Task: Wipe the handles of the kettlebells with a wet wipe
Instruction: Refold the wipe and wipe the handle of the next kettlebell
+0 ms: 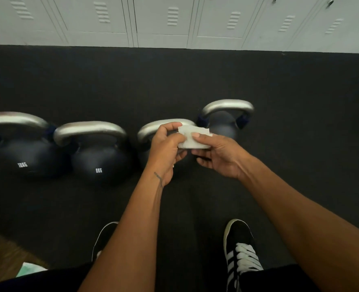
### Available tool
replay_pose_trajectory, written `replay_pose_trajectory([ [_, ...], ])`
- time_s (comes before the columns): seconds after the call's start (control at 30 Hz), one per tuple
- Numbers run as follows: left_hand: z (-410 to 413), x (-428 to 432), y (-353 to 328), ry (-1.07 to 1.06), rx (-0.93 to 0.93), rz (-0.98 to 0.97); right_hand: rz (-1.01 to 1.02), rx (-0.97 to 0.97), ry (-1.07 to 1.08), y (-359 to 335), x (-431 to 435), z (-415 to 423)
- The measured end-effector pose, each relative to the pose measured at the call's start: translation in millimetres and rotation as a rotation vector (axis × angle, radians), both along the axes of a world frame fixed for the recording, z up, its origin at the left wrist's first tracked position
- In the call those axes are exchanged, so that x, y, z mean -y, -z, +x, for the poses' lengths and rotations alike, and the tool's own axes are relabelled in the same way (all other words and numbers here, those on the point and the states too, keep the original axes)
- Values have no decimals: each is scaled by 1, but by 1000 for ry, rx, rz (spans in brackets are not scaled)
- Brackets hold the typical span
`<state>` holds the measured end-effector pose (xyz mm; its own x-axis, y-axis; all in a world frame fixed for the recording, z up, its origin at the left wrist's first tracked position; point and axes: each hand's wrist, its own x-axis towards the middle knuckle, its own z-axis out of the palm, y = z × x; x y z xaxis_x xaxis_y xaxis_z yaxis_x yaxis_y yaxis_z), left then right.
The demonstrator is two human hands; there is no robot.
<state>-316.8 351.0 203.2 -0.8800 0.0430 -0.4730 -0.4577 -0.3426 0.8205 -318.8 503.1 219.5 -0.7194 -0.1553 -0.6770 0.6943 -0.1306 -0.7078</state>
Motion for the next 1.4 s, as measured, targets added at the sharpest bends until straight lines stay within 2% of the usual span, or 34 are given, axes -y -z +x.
replay_pose_trajectory([
  [0.23,-6,-3,7,-13,-4,-110,-80,-49,216,13,3,-3],
  [0.37,-11,-5,8,-3,-79,-189,-135,-64,171,12,-2,-3],
  [0.5,-21,-8,13,-24,-130,-211,-76,-122,165,9,-7,-5],
  [0.57,-24,-7,14,-61,-187,-357,-36,-175,267,8,-9,-8],
  [0.63,-25,-6,13,-78,-309,-673,81,-277,346,12,-13,-13],
  [0.73,-24,-3,12,7,-556,-1186,479,-472,328,28,-19,-20],
  [0.8,-26,-3,18,88,-683,-1385,674,-567,277,37,-16,-21],
  [0.93,-29,-2,31,174,-759,-1527,873,-718,217,48,-4,-19],
  [1.07,-28,1,40,235,-795,-1653,1045,-761,204,62,3,-16],
  [1.23,-22,7,47,417,-785,-1839,1000,-703,188,84,24,-1],
  [1.4,-22,9,51,392,-823,-1821,774,-685,158,105,48,15],
])
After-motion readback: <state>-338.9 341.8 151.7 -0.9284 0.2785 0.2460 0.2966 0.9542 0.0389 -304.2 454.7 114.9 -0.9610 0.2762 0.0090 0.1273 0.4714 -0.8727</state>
